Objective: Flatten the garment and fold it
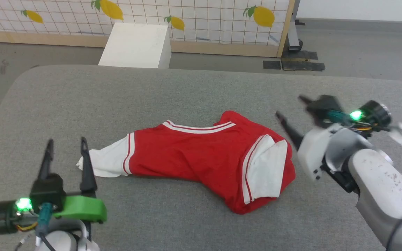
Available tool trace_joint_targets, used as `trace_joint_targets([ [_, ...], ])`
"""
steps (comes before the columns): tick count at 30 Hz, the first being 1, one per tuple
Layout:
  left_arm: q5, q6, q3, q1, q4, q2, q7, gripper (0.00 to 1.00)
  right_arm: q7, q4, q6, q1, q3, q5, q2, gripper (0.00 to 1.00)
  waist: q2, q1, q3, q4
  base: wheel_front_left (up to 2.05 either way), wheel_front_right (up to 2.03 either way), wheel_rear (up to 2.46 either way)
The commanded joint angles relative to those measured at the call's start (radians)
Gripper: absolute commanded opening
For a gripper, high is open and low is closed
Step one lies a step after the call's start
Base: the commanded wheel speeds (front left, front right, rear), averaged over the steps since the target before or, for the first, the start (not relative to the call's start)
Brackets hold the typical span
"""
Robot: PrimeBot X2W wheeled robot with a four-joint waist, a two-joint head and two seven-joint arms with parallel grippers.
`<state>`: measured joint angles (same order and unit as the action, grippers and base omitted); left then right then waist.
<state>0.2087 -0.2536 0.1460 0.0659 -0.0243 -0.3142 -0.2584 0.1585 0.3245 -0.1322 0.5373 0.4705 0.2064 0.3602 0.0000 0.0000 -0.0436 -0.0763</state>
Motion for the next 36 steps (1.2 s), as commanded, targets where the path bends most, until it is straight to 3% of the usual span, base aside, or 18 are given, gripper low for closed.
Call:
trace_joint_targets([
  [1,-0.016,0.008,-0.007,-0.026,-0.006,0.021,-0.003,1.00,0.095,0.010,0.002,0.040,0.086,0.070,0.034,1.00,0.0000,0.0000,-0.004,-0.003,0.00,0.00,0.00],
  [7,-0.051,0.031,-0.040,-0.052,-0.026,0.084,-0.003,1.00,0.416,-0.013,0.002,0.189,0.385,0.333,0.164,1.00,0.0000,0.0000,-0.025,-0.019,0.00,0.00,0.00],
  [11,-0.069,0.051,-0.062,-0.048,-0.037,0.112,-0.003,1.00,0.512,-0.002,0.002,0.265,0.518,0.443,0.195,1.00,0.0000,0.0000,-0.043,-0.041,0.00,0.00,0.00],
  [18,-0.095,0.083,-0.091,-0.030,-0.046,0.153,-0.003,1.00,0.536,0.128,0.002,0.340,0.643,0.534,0.170,1.00,0.0000,0.0000,-0.078,-0.081,0.00,0.00,0.00],
  [24,-0.113,0.105,-0.098,-0.014,-0.073,0.191,-0.003,1.00,0.480,0.236,0.002,0.344,0.733,0.578,0.133,1.00,0.0000,0.0000,-0.095,-0.104,0.00,0.00,0.00],
  [25,-0.116,0.108,-0.101,-0.013,-0.077,0.196,-0.003,1.00,0.466,0.248,0.002,0.345,0.744,0.584,0.129,0.40,0.0000,0.0000,-0.096,-0.106,0.00,0.00,0.00],
  [26,-0.118,0.111,-0.104,-0.014,-0.079,0.199,-0.003,1.00,0.452,0.254,0.002,0.347,0.752,0.586,0.126,0.24,0.0000,0.0000,-0.096,-0.106,0.00,0.00,0.00],
  [27,-0.119,0.115,-0.109,-0.015,-0.085,0.202,-0.003,1.00,0.432,0.258,0.002,0.351,0.761,0.589,0.124,0.00,0.0000,0.0000,-0.095,-0.104,0.00,0.00,0.00],
  [36,-0.138,0.132,-0.142,-0.044,-0.108,0.217,-0.003,1.00,0.253,0.233,0.002,0.395,0.793,0.592,0.142,0.00,0.0000,0.0000,-0.050,-0.068,0.00,0.00,0.00],
])
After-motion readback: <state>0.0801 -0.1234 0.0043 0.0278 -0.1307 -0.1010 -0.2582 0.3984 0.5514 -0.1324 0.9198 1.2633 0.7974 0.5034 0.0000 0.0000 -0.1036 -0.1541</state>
